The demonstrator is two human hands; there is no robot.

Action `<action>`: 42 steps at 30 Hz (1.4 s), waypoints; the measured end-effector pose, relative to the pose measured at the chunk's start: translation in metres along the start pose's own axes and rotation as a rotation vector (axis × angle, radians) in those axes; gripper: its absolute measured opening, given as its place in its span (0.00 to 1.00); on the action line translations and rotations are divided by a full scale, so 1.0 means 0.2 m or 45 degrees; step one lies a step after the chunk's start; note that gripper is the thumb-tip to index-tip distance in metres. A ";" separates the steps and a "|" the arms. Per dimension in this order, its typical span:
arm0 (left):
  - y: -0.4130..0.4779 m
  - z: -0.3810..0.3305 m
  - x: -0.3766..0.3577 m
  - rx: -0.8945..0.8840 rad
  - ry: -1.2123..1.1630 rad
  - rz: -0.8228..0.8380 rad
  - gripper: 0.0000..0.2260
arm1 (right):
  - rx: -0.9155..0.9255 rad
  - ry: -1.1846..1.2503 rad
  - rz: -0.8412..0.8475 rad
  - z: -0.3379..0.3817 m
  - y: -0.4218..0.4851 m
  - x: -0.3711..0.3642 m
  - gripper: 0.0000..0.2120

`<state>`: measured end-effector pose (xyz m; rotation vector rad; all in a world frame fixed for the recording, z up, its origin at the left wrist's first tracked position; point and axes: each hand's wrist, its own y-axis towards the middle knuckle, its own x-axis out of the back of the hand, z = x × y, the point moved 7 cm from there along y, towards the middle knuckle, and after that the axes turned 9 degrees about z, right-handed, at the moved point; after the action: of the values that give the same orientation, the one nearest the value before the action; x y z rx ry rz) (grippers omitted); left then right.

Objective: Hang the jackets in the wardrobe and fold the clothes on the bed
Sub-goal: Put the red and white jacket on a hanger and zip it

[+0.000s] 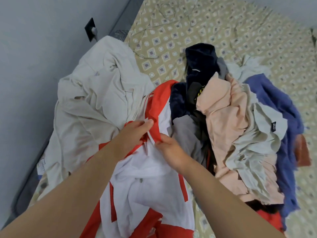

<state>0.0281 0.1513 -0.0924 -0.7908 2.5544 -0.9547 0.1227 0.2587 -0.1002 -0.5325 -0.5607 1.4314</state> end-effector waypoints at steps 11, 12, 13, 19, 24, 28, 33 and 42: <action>-0.16 -0.01 0.38 -0.225 -0.681 -0.504 0.10 | 0.182 -0.072 -0.445 0.07 -0.02 0.17 0.08; -0.23 0.00 0.50 -0.258 -0.543 -0.541 0.06 | 0.163 -0.090 -0.447 0.07 0.01 0.20 0.06; -0.31 -0.01 0.60 -0.275 -0.316 -0.523 0.04 | 0.150 -0.147 -0.435 0.08 0.04 0.21 0.08; -0.47 0.03 0.72 -0.004 0.902 -0.255 0.07 | 0.250 -0.873 -0.231 0.25 0.40 0.11 0.28; -0.44 0.09 0.68 -0.136 0.742 -0.285 0.23 | 0.090 -0.820 -0.215 0.26 0.70 0.09 0.36; -0.44 0.13 0.74 -0.162 0.739 -0.570 0.22 | -0.154 -1.009 -0.412 0.33 0.75 0.24 0.30; -0.45 0.26 0.88 0.112 0.744 -0.843 0.05 | -0.169 -1.126 -0.428 0.38 0.61 0.34 0.14; -0.66 -0.05 0.87 -0.165 -0.522 -0.976 0.10 | 0.207 -0.291 -0.403 0.75 0.14 0.27 0.15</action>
<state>-0.0654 -0.0299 -0.0103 -1.8575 1.9691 -0.6984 0.0067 0.3155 -0.0017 -0.1415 -0.6710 1.2277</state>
